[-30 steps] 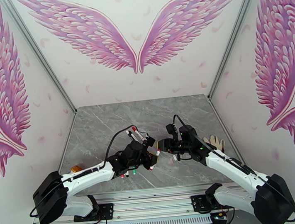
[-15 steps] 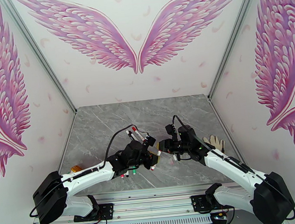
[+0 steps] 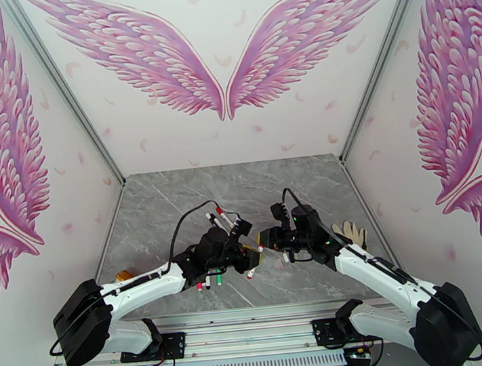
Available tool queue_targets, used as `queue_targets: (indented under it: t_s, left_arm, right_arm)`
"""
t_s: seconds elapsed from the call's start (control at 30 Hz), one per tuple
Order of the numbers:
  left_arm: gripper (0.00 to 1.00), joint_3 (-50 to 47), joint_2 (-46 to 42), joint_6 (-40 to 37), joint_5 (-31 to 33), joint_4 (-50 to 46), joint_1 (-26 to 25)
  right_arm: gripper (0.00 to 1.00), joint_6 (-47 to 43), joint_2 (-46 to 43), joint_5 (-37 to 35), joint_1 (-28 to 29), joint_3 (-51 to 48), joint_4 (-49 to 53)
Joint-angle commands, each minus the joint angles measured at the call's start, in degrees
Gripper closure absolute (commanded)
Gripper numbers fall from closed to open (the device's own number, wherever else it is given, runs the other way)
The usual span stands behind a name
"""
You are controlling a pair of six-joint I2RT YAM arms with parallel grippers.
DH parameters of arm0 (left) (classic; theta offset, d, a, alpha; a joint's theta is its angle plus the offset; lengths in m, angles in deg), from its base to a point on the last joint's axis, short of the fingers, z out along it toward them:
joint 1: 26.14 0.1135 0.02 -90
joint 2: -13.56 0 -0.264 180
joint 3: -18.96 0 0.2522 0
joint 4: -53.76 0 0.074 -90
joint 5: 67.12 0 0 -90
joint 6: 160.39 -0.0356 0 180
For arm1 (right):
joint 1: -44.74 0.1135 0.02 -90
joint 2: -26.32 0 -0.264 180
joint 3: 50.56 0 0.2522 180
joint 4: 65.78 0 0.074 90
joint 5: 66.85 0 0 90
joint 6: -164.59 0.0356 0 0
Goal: Open the pen caps
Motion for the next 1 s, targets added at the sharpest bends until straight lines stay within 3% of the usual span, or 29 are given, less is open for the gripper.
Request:
queue_targets:
  t_s: [0.0, 0.13, 0.23, 0.57, 0.67, 0.83, 0.97]
  left_arm:
    - [0.65, -1.28, -0.12, 1.32, -4.03, 3.17, 0.13]
    - [0.66, -1.40, 0.39, 1.59, -5.12, 4.14, 0.09]
    - [0.75, -1.20, 0.82, 1.53, -5.46, 4.08, 0.04]
    - [0.89, -0.60, 1.44, 1.14, -4.59, 2.57, -0.04]
    - [0.92, 0.69, 0.42, -1.43, 0.14, -2.57, -0.92]
    - [0.94, 3.99, 0.10, -7.21, 14.06, -14.16, -5.18]
    - [0.94, 4.94, 0.52, -8.05, 16.72, -15.67, -7.24]
  right_arm:
    - [0.85, 2.07, -1.38, 1.37, 0.35, 0.24, -2.60]
    - [0.85, 3.04, -1.77, 2.42, 0.37, 0.08, -4.07]
    - [0.85, 3.23, -1.94, 2.60, 0.32, 0.01, -4.25]
    - [0.86, 3.50, -2.87, 2.32, 0.28, -0.36, -4.15]
    - [0.88, 3.37, -3.36, -1.43, 0.26, 0.60, 0.07]
    - [0.91, 3.04, -4.10, -11.27, -0.03, 3.61, 10.41]
    - [0.92, 4.67, -5.91, -13.78, -0.85, 3.38, 11.59]
